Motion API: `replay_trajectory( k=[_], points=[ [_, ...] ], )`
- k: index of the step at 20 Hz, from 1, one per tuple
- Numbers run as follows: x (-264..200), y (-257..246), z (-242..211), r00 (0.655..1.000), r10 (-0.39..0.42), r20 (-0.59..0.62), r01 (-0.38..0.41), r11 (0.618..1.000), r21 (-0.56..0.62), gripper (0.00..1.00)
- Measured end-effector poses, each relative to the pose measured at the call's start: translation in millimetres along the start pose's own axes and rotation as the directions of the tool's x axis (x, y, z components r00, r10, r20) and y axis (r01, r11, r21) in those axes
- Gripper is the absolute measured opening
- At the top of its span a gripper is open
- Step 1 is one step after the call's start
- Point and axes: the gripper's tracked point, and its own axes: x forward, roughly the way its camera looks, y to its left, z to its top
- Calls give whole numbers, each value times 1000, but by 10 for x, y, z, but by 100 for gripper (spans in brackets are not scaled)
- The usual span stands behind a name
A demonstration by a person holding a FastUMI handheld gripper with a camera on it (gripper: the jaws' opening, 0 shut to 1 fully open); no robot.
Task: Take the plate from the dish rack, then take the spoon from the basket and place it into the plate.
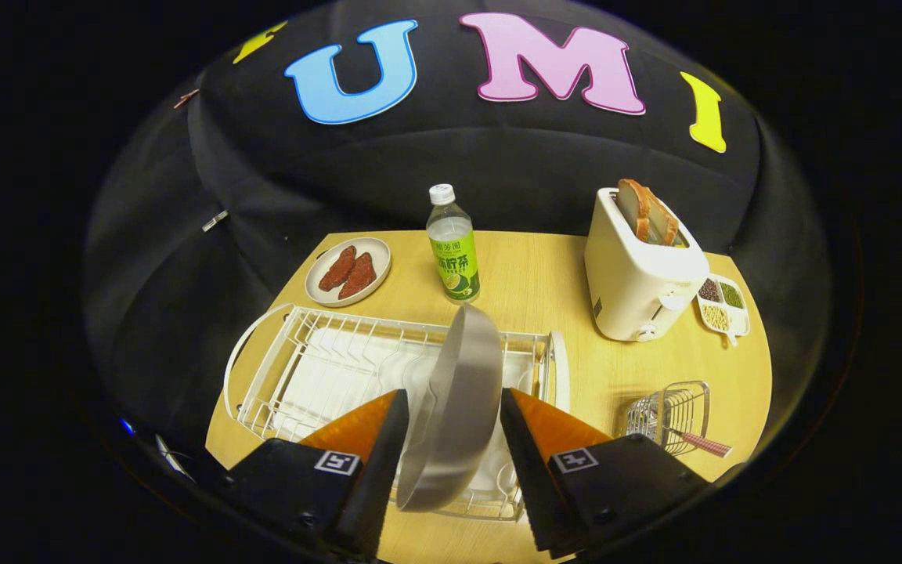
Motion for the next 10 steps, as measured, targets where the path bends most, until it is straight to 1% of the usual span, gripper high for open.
replay_trajectory(
  k=[1,3,7,8,10],
  points=[
    [36,-10,-16,1000,-12,-13,12,1000,13,65],
    [98,-42,-31,999,-32,-27,33,999,35,51],
    [95,-84,-19,995,-80,-65,85,993,77,41],
    [102,-128,-24,990,-119,-81,126,988,87,39],
    [87,-135,-4,983,-167,-78,174,981,83,34]
  ],
)
